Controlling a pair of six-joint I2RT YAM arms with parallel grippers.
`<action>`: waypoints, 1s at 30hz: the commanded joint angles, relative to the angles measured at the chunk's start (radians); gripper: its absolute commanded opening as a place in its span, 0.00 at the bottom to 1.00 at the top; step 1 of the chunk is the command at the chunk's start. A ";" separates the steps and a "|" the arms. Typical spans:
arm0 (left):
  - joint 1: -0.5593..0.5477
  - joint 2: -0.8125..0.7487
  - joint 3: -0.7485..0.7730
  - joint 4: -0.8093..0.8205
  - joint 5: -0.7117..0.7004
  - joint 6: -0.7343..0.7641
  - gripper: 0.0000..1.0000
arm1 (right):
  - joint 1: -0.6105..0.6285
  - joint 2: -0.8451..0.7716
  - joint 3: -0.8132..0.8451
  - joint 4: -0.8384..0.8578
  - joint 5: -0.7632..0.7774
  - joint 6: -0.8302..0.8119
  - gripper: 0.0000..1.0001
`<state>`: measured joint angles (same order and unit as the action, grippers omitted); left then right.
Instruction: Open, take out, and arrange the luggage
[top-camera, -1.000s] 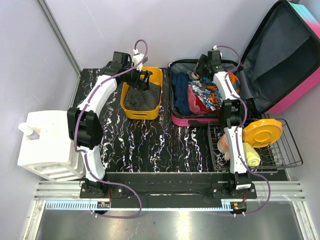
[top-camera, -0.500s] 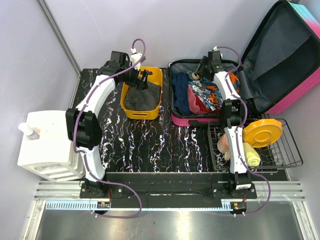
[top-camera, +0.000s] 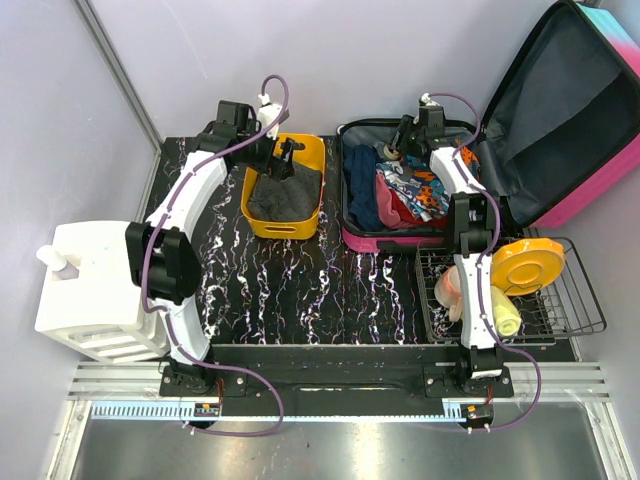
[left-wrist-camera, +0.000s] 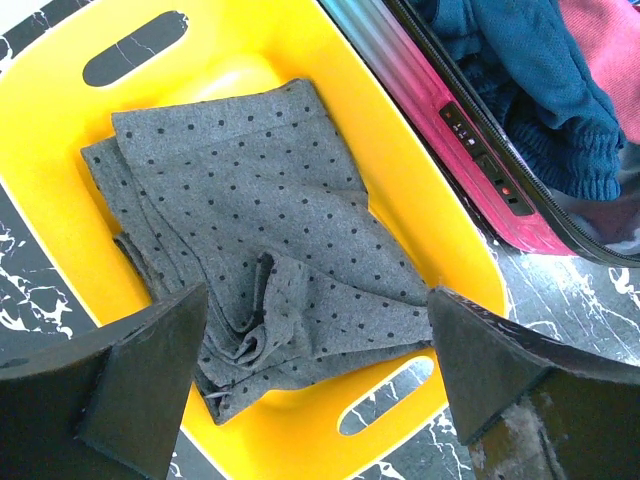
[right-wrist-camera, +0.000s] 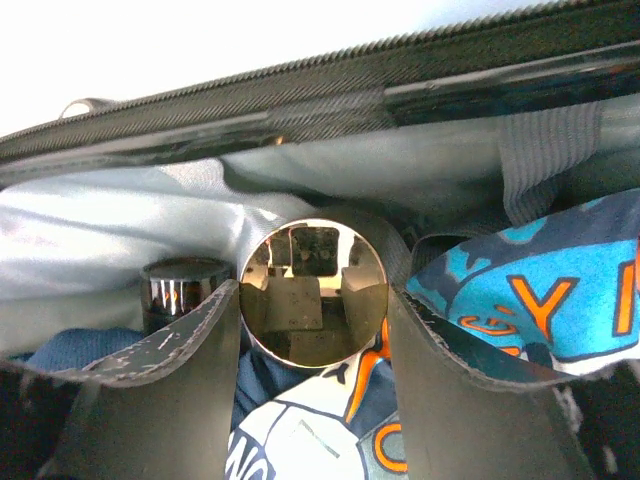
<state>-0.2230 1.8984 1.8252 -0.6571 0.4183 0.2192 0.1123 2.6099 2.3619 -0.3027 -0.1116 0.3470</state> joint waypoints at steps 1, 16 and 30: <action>0.008 -0.071 -0.020 0.021 0.011 0.016 0.96 | 0.006 -0.145 -0.065 0.106 -0.065 -0.103 0.07; 0.031 -0.127 -0.075 0.037 0.036 -0.015 0.96 | 0.018 -0.454 -0.489 0.402 -0.226 -0.293 0.00; 0.056 -0.240 -0.193 0.065 0.050 -0.056 0.97 | 0.044 -0.823 -0.881 0.462 -0.738 -0.509 0.00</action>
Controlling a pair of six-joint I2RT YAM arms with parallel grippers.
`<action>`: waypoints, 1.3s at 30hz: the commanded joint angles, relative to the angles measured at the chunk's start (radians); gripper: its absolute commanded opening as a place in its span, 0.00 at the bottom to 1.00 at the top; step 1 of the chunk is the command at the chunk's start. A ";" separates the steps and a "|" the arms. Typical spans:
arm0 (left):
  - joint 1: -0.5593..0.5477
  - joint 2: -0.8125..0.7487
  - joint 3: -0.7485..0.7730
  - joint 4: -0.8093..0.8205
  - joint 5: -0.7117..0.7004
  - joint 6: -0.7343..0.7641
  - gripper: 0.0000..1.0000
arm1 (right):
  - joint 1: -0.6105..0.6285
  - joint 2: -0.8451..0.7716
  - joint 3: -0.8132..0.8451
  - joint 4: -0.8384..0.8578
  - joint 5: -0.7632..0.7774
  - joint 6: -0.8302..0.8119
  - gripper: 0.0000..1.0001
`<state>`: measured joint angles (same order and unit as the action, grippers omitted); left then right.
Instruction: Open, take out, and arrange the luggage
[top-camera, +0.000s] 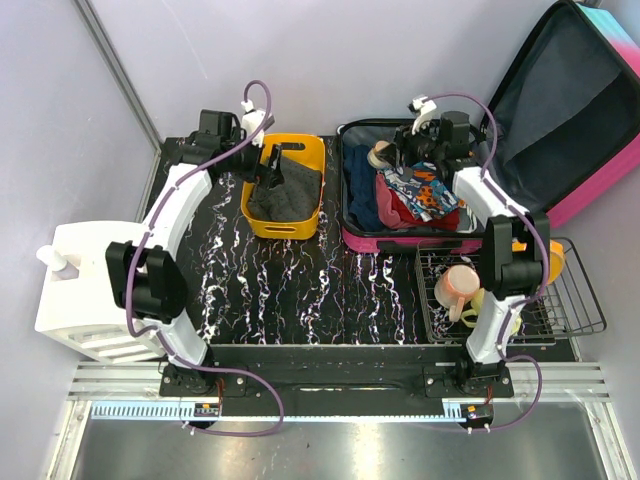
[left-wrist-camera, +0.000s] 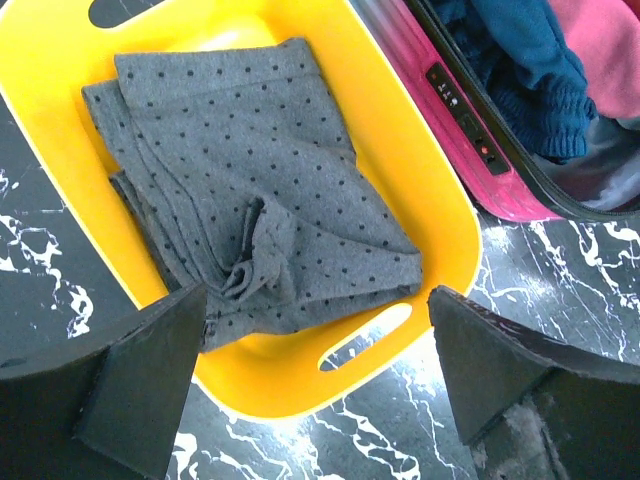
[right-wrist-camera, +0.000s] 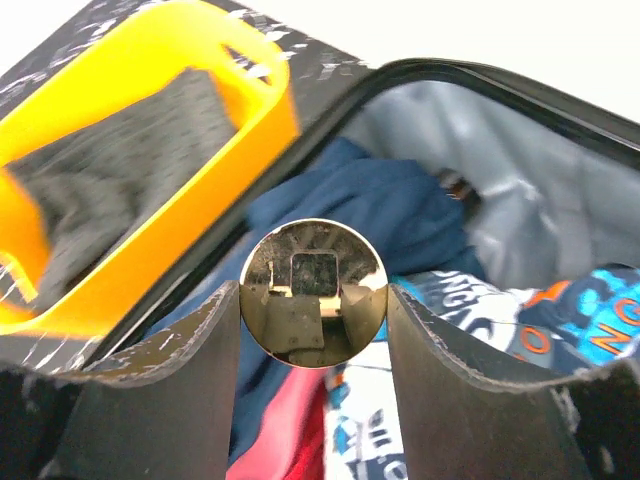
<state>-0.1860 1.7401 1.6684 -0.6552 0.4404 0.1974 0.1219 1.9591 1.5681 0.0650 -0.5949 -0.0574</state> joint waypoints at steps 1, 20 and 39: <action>0.019 -0.089 -0.045 0.069 0.034 -0.041 0.97 | 0.041 -0.195 -0.111 0.090 -0.285 -0.122 0.00; 0.089 -0.319 -0.308 0.233 0.046 -0.182 0.99 | 0.409 -0.318 -0.396 -0.221 -0.401 -0.786 0.00; 0.146 -0.498 -0.467 0.074 0.129 0.031 0.99 | 0.530 -0.095 -0.336 -0.358 -0.256 -1.050 0.58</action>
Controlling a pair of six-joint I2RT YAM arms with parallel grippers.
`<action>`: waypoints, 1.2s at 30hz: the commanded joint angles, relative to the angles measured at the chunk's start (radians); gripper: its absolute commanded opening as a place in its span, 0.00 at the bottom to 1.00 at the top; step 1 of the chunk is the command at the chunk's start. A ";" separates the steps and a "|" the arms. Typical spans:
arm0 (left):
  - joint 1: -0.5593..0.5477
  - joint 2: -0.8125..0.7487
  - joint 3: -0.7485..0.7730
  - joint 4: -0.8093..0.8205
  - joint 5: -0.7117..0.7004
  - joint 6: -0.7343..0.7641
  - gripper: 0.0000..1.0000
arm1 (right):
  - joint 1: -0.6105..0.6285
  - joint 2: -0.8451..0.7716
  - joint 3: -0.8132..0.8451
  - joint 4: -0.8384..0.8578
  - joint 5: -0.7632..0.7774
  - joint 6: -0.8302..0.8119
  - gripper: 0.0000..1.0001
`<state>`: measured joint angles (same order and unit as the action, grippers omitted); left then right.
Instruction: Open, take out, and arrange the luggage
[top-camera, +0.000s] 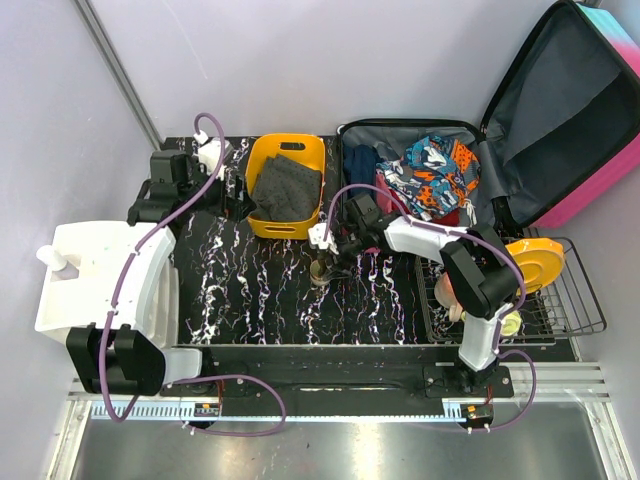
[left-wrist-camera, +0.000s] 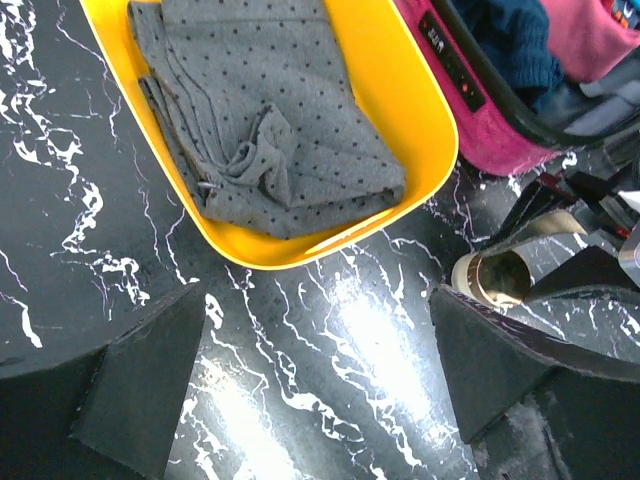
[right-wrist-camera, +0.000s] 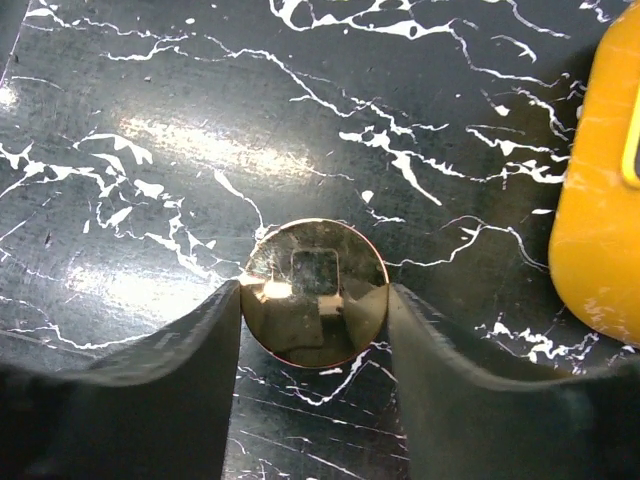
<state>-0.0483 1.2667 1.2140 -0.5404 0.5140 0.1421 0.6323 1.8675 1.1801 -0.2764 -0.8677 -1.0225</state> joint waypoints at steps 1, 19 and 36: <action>0.008 -0.029 -0.019 -0.043 0.058 0.096 0.99 | 0.023 -0.013 0.050 -0.020 0.019 -0.087 0.70; -0.129 0.006 -0.079 -0.102 0.264 0.401 0.99 | -0.213 -0.326 0.091 0.209 0.108 0.525 1.00; -0.542 0.457 0.116 -0.118 -0.088 0.599 0.95 | -0.603 -0.318 0.227 0.312 0.271 0.960 1.00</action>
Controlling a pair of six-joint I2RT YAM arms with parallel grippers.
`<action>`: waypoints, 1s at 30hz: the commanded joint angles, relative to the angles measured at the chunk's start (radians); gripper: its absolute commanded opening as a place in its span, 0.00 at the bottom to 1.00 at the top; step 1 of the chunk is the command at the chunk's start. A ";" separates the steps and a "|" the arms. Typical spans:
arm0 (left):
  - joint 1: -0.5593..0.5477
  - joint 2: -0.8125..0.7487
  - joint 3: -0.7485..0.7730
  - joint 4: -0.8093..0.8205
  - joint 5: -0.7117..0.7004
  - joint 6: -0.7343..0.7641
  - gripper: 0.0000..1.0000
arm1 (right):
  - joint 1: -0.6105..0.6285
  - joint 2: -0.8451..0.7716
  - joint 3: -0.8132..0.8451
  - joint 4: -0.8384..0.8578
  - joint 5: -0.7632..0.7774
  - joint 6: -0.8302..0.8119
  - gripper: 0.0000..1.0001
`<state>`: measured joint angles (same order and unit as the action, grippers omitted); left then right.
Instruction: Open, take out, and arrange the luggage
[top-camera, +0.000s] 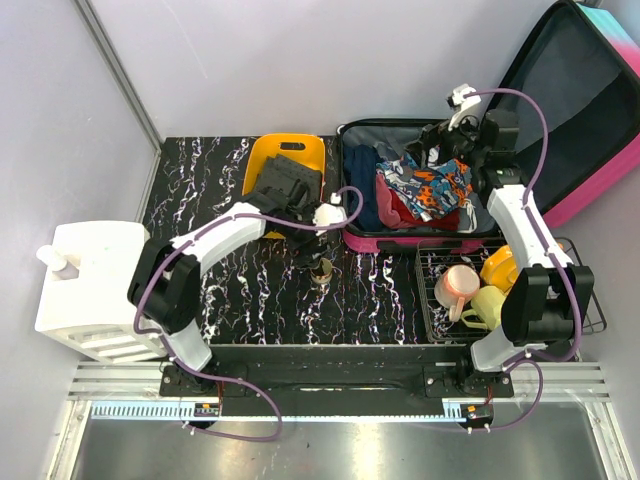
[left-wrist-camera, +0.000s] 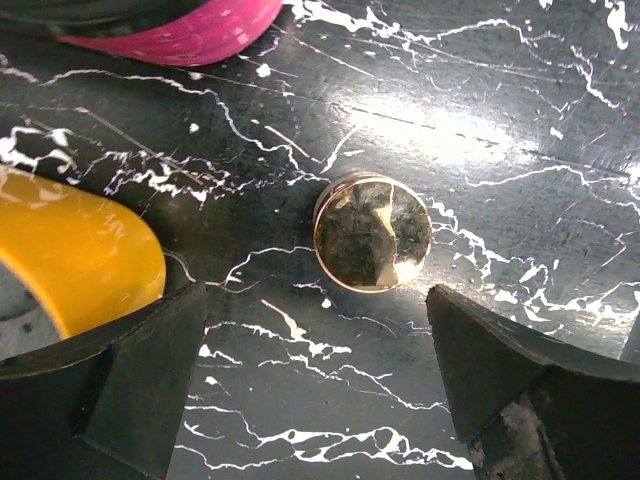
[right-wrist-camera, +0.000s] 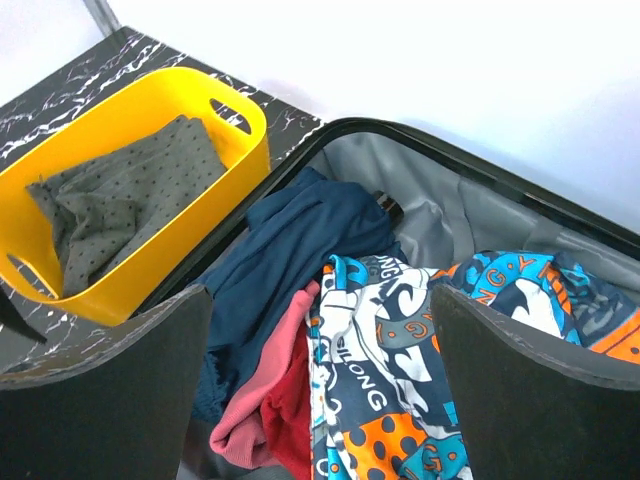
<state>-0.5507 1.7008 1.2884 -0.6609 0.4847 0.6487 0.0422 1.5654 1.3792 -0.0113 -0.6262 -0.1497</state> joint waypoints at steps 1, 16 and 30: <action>-0.046 0.042 0.045 0.000 -0.066 0.103 0.95 | -0.013 -0.022 0.012 0.047 0.028 0.082 1.00; -0.118 0.131 0.046 0.001 -0.021 0.184 0.96 | -0.013 -0.042 -0.008 0.017 0.010 0.048 1.00; -0.126 0.135 0.022 0.026 -0.104 0.184 0.68 | -0.013 -0.035 -0.037 0.053 -0.007 0.105 1.00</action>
<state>-0.6743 1.8473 1.3029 -0.6640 0.4133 0.8165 0.0261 1.5608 1.3430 -0.0040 -0.6144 -0.0753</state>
